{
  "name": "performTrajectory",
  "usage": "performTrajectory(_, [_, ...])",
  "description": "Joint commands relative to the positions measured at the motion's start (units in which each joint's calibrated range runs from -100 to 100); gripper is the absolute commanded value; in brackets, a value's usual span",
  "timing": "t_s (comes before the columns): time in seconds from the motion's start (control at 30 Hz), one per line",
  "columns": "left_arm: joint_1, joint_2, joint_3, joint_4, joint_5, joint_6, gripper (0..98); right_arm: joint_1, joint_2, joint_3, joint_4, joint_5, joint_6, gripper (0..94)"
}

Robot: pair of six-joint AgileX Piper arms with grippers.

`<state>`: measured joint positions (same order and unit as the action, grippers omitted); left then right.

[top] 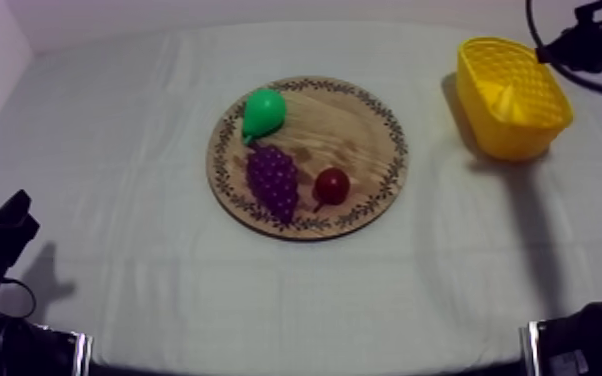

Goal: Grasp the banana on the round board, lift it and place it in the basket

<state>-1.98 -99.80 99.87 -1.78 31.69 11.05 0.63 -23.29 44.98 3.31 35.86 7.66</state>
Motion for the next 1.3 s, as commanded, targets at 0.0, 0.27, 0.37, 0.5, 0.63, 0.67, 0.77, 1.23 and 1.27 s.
performTrajectory(0.0, [-0.01,-0.03,0.02,0.00,0.00,0.01,0.1,-0.42,-13.35,12.98,-0.90,-3.12,-3.51,0.7])
performTrajectory(0.27, [-0.01,-0.03,0.02,0.00,0.00,0.01,0.1,-1.42,-38.57,32.26,-7.03,-2.15,-2.00,0.7])
performTrajectory(0.37, [-0.01,-0.03,0.02,0.00,0.00,0.01,0.1,-1.75,-48.24,38.06,-8.07,0.87,-1.60,0.7])
performTrajectory(0.5, [-0.01,-0.03,0.02,0.00,0.00,0.01,0.1,-1.60,-59.75,44.89,-7.87,4.80,-1.89,0.7])
performTrajectory(0.63, [-0.01,-0.03,0.02,0.00,0.00,-0.01,0.1,-1.47,-66.59,49.59,-6.79,6.32,-3.12,0.7])
performTrajectory(0.67, [-0.01,-0.03,0.02,0.00,0.00,-0.02,0.1,-1.24,-67.56,50.49,-6.79,6.34,-3.27,0.7])
performTrajectory(0.77, [-0.01,-0.03,0.02,0.00,0.00,0.00,0.1,-0.36,-69.78,52.43,-6.46,6.29,-4.22,0.7])
performTrajectory(1.23, [-0.01,-0.03,0.02,0.00,0.00,0.00,0.1,1.92,-72.36,54.55,-4.71,2.31,1.81,0.7])
performTrajectory(1.27, [-0.01,-0.03,0.02,0.00,0.00,0.00,0.1,1.94,-72.37,54.59,-4.71,2.13,3.04,0.7])
